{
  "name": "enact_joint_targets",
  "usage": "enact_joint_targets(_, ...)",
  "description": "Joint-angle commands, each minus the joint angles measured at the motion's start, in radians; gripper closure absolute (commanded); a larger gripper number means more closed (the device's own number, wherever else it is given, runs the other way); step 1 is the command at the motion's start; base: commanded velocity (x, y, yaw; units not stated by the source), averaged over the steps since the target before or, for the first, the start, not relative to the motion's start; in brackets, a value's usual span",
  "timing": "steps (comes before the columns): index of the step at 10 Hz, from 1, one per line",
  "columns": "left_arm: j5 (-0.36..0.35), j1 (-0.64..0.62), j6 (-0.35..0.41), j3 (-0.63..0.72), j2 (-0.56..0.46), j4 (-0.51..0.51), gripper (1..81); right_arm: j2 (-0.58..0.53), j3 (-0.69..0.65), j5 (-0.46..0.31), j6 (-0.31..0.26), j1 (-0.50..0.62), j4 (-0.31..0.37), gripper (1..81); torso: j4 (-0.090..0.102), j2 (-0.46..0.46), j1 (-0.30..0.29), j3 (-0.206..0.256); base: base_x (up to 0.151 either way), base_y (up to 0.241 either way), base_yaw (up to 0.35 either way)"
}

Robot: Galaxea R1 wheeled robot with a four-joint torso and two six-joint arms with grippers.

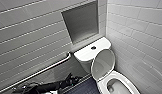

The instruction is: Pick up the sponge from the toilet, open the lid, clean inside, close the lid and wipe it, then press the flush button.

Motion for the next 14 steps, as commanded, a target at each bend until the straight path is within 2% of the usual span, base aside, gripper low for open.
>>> enact_joint_targets(1,0.012,-0.173,-0.024,-0.014,0.008,-0.006,1.0,0.019,0.030,-0.082,0.001,-0.032,-0.022,81.1,0.000,0.000,0.000,0.000,0.000,0.000,0.000)
enact_joint_targets(9,0.000,-0.235,-0.040,-0.245,0.201,0.003,1.0,0.046,0.054,-0.062,-0.005,-0.086,-0.034,81.1,0.000,0.000,0.000,0.000,0.000,0.000,0.000)
enact_joint_targets(14,0.017,-0.262,-0.037,-0.226,0.292,0.006,1.0,0.048,0.076,-0.047,-0.005,-0.089,-0.028,81.1,0.000,0.000,0.000,0.000,0.000,0.000,0.000)
